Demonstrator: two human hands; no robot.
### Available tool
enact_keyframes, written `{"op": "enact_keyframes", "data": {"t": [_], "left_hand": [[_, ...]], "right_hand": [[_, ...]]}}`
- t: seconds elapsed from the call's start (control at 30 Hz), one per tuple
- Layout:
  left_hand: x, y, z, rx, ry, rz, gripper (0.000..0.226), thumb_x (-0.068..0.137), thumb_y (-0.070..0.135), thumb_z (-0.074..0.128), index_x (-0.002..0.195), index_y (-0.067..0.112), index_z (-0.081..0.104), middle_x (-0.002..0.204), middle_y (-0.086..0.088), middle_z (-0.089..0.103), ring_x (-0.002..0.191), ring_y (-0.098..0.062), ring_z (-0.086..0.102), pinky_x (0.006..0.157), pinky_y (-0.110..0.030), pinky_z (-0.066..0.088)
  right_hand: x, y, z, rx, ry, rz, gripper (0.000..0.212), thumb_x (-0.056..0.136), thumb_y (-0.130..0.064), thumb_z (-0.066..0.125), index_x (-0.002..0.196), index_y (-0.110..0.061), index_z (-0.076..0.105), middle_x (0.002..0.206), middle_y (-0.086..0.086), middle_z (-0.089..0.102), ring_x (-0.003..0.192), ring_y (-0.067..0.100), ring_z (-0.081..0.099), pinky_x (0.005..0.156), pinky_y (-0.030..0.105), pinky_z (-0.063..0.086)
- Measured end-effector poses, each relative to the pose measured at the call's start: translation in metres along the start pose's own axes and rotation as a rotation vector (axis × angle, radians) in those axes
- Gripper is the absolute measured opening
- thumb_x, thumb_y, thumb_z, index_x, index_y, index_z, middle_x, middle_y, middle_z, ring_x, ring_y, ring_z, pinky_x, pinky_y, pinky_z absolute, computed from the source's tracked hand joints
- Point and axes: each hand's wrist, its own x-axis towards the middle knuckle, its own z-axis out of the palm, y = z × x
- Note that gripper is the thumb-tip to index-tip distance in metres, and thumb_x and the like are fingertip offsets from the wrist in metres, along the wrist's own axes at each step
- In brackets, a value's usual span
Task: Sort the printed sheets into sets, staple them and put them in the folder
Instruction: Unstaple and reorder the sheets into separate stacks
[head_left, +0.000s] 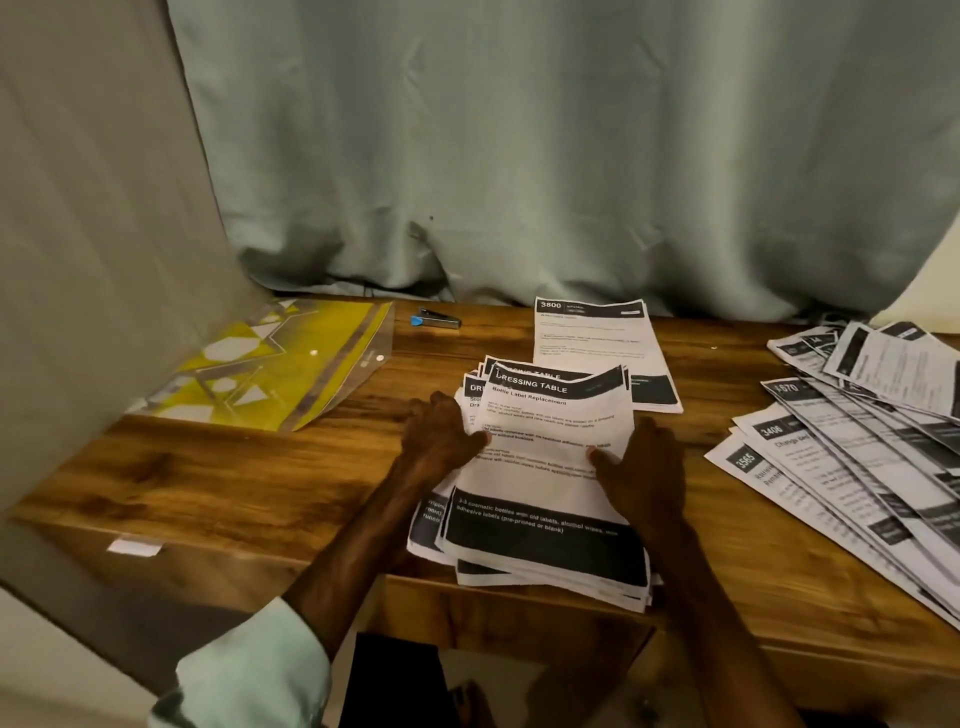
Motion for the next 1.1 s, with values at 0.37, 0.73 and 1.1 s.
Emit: {"op": "enact_keyframes", "data": {"t": [0.37,0.73,1.1], "left_hand": [[-0.002,0.012,-0.013,-0.5,-0.194,-0.059,0.041,0.087,0.021,0.08,0.12,0.012,0.059,0.109,0.0,0.064,0.096,-0.019,0.064,0.059,-0.021,0.048],[-0.027,0.026,-0.036,-0.914,-0.098,0.237,0.018,0.092,0.023,0.074,0.11,0.021,0.07,0.102,0.003,0.079,0.091,-0.015,0.077,0.076,-0.034,0.062],[-0.01,0.088,-0.094,-1.149,0.111,0.407,0.019,0.092,0.019,0.074,0.11,0.02,0.067,0.088,0.017,0.076,0.085,0.001,0.074,0.065,-0.014,0.055]], "right_hand": [[-0.008,-0.002,0.014,0.128,-0.058,-0.017,0.064,0.085,-0.034,0.079,0.135,-0.007,0.05,0.137,0.017,0.055,0.13,0.038,0.05,0.108,0.054,0.044],[0.006,0.0,-0.036,0.969,-0.368,0.079,0.055,0.077,-0.038,0.087,0.124,-0.021,0.065,0.114,0.005,0.075,0.097,0.03,0.075,0.086,0.055,0.059],[0.029,-0.078,-0.133,1.055,-0.065,-0.232,0.026,0.086,-0.02,0.078,0.109,-0.022,0.067,0.097,-0.006,0.077,0.088,0.009,0.075,0.067,0.023,0.06]]}}
